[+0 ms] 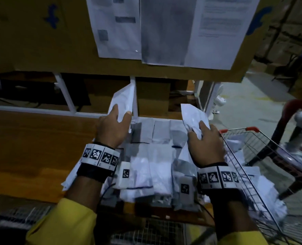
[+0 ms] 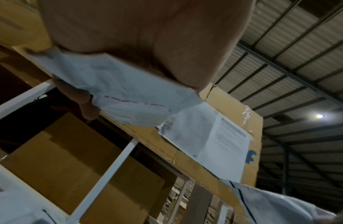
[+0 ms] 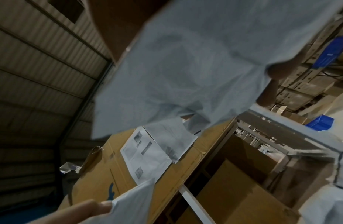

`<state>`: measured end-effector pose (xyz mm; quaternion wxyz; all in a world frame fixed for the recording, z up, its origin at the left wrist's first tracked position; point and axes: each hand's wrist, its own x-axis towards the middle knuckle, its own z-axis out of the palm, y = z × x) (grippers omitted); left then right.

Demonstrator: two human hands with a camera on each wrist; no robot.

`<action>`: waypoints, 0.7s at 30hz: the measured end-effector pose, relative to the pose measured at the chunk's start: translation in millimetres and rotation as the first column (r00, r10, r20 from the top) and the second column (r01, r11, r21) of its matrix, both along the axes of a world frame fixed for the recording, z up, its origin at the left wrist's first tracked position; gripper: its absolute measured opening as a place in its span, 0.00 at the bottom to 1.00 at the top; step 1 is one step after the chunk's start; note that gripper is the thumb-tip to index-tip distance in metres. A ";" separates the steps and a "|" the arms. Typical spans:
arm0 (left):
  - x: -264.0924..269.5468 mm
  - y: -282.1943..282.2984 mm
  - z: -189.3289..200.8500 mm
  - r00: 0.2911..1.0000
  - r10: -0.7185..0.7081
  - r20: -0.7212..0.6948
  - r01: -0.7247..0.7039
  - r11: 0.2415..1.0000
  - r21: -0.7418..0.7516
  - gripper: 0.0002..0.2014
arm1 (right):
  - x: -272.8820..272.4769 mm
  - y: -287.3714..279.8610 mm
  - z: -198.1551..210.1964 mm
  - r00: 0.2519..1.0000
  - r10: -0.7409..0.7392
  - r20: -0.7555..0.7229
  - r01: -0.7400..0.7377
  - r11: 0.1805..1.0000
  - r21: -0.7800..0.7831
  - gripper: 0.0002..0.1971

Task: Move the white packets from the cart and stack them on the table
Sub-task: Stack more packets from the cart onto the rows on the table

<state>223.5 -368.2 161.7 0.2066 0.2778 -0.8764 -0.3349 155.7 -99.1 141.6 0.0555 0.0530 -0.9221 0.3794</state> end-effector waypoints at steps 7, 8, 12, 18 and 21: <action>-81.8 -96.2 -30.4 0.983 -0.055 0.174 0.060 0.998 -0.021 0.43 | -74.7 -115.9 0.8 0.995 -0.068 0.072 0.058 0.988 0.140 0.31; -92.4 -103.8 -37.3 0.974 -0.059 0.217 0.062 0.998 -0.009 0.43 | -85.4 -128.2 -1.6 0.992 -0.077 0.096 0.061 0.985 0.163 0.31; -129.8 -125.0 -67.0 0.911 -0.067 0.408 0.076 0.997 -0.006 0.38 | -128.3 -166.8 -21.5 0.978 -0.122 0.170 0.067 0.953 0.297 0.33; -166.6 -131.1 -110.4 0.849 -0.045 0.526 0.073 0.997 -0.033 0.35 | -168.8 -203.1 -68.6 0.965 -0.165 0.206 0.050 0.880 0.471 0.33; -176.3 -131.5 -127.6 0.799 -0.077 0.597 0.105 0.994 -0.011 0.36 | -180.9 -212.1 -94.5 0.946 -0.187 0.266 0.010 0.834 0.551 0.34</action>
